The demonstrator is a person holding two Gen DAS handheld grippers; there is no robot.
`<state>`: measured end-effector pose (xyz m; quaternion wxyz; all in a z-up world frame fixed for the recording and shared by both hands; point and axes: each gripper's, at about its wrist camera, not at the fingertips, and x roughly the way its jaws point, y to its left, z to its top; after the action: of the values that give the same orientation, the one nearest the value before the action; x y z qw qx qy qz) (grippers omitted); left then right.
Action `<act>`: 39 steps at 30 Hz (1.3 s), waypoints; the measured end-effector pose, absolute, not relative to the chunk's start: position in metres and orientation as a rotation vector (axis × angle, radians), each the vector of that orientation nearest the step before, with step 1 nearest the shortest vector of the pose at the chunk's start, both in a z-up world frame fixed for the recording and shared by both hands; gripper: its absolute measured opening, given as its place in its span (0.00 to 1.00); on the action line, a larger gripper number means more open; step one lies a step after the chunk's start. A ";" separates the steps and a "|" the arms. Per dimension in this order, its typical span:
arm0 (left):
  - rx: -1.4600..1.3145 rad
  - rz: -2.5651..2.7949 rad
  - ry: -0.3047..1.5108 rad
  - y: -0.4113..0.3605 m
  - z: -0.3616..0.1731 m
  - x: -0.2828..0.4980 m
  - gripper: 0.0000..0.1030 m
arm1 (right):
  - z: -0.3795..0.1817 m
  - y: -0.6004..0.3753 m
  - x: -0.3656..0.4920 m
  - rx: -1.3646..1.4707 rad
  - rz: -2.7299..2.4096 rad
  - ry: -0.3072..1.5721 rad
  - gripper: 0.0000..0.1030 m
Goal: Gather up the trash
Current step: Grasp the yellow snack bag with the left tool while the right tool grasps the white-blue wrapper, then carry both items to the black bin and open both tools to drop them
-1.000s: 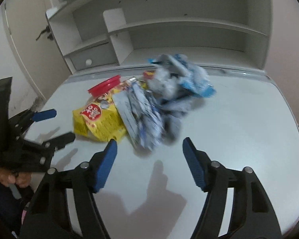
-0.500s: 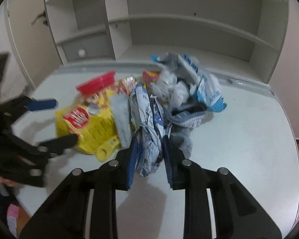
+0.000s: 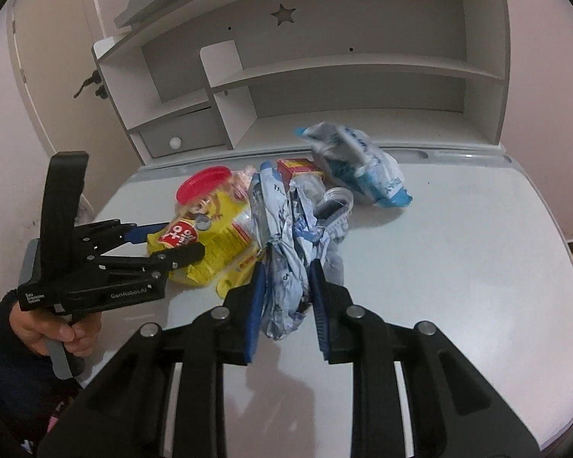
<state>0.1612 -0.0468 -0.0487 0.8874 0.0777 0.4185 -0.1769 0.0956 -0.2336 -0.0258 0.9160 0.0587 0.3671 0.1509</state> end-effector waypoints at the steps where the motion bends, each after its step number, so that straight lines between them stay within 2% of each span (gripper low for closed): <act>1: 0.172 -0.358 0.855 -0.047 -0.046 0.158 0.51 | -0.025 -0.235 0.095 0.123 0.308 0.752 0.23; 10: 0.168 -0.339 0.765 -0.047 0.000 0.126 0.50 | -0.003 -0.278 0.065 0.166 0.243 0.689 0.23; 16: 0.213 -0.446 0.726 -0.106 0.018 0.108 0.50 | 0.001 -0.348 0.019 0.221 0.098 0.655 0.23; 25: 0.340 -0.850 0.706 -0.300 0.008 0.045 0.51 | -0.033 -0.511 -0.117 0.372 -0.325 0.641 0.23; 34: 0.588 -1.278 0.862 -0.521 -0.072 -0.066 0.51 | -0.123 -0.635 -0.270 0.604 -0.719 0.740 0.23; 39: 0.703 -1.367 0.942 -0.597 -0.126 -0.117 0.51 | -0.186 -0.676 -0.327 0.750 -0.834 0.823 0.23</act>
<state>-0.1171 -0.5967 -0.1260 0.6205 0.3059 0.4099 -0.5945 -0.3266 -0.6760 -0.1861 0.7676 0.3456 0.3791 -0.3841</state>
